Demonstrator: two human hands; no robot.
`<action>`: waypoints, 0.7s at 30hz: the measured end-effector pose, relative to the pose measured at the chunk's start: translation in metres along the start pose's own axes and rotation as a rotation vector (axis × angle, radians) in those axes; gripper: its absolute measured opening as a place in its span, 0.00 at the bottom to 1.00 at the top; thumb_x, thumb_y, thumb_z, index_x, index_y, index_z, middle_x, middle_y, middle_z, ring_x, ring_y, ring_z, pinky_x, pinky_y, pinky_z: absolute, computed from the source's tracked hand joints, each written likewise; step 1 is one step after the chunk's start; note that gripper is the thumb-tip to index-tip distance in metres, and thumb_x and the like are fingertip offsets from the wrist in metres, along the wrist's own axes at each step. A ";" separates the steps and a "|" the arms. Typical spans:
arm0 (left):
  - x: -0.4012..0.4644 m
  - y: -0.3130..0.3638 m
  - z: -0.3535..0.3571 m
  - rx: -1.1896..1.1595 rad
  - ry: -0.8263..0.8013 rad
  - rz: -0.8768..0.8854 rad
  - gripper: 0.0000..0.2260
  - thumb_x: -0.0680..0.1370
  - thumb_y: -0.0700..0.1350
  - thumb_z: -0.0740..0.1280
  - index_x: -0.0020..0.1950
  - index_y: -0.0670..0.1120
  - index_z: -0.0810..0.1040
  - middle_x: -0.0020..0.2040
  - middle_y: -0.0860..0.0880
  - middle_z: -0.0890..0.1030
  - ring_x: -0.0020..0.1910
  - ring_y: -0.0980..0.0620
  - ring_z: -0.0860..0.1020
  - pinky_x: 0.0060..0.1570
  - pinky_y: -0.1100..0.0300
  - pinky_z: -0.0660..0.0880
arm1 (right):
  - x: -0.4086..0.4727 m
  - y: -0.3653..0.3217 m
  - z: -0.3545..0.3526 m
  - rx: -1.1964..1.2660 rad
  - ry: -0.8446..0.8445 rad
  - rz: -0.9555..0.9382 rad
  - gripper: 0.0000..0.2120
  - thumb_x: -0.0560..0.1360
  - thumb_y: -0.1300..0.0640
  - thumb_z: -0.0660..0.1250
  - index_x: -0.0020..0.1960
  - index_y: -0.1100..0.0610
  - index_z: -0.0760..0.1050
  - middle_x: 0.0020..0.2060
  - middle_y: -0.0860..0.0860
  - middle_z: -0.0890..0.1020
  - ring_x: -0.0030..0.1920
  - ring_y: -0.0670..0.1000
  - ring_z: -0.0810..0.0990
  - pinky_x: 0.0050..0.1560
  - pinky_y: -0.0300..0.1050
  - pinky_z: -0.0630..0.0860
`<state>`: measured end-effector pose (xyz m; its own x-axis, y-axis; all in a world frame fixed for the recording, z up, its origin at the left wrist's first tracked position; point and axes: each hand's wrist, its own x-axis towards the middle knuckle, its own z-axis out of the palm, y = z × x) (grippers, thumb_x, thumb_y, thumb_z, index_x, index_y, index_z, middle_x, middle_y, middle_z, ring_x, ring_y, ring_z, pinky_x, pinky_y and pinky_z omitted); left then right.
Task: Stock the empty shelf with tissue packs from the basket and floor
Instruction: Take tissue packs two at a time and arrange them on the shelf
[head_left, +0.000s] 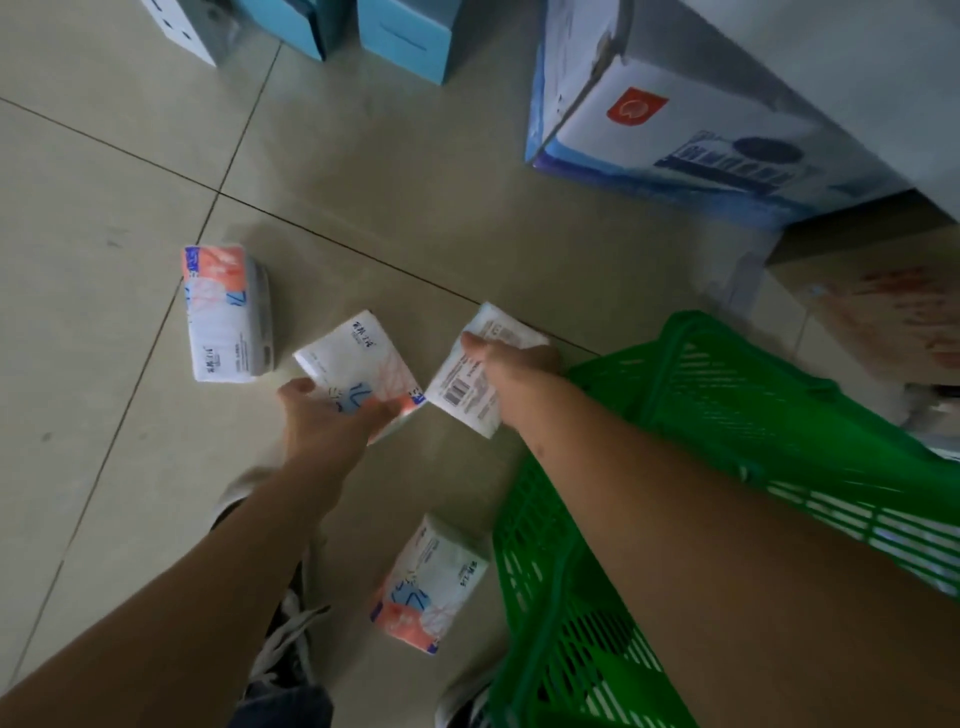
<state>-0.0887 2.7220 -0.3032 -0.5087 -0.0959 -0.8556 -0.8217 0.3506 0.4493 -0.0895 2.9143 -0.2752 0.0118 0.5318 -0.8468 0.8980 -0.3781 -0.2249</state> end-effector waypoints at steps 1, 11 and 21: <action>0.001 -0.001 -0.002 0.029 -0.025 -0.002 0.40 0.64 0.46 0.84 0.70 0.42 0.67 0.57 0.45 0.81 0.53 0.45 0.82 0.52 0.51 0.80 | 0.000 -0.001 0.000 0.013 -0.009 -0.011 0.38 0.62 0.48 0.86 0.66 0.59 0.74 0.56 0.58 0.85 0.48 0.59 0.88 0.48 0.58 0.87; -0.011 0.015 -0.052 0.217 -0.198 0.036 0.26 0.70 0.45 0.81 0.64 0.43 0.75 0.54 0.46 0.85 0.47 0.47 0.86 0.36 0.61 0.80 | -0.014 0.024 0.001 -0.174 -0.181 -0.025 0.30 0.65 0.46 0.84 0.61 0.58 0.79 0.55 0.57 0.86 0.46 0.54 0.88 0.39 0.45 0.86; -0.047 0.057 -0.084 0.116 -0.341 0.049 0.29 0.63 0.49 0.82 0.62 0.49 0.77 0.54 0.47 0.88 0.51 0.43 0.87 0.53 0.43 0.82 | -0.048 -0.001 -0.015 0.082 -0.284 -0.229 0.34 0.64 0.48 0.84 0.64 0.59 0.76 0.53 0.56 0.88 0.49 0.55 0.89 0.47 0.51 0.88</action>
<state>-0.1333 2.6684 -0.2154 -0.4158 0.2329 -0.8791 -0.7538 0.4526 0.4764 -0.0841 2.9006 -0.2266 -0.3178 0.3825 -0.8676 0.8249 -0.3396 -0.4519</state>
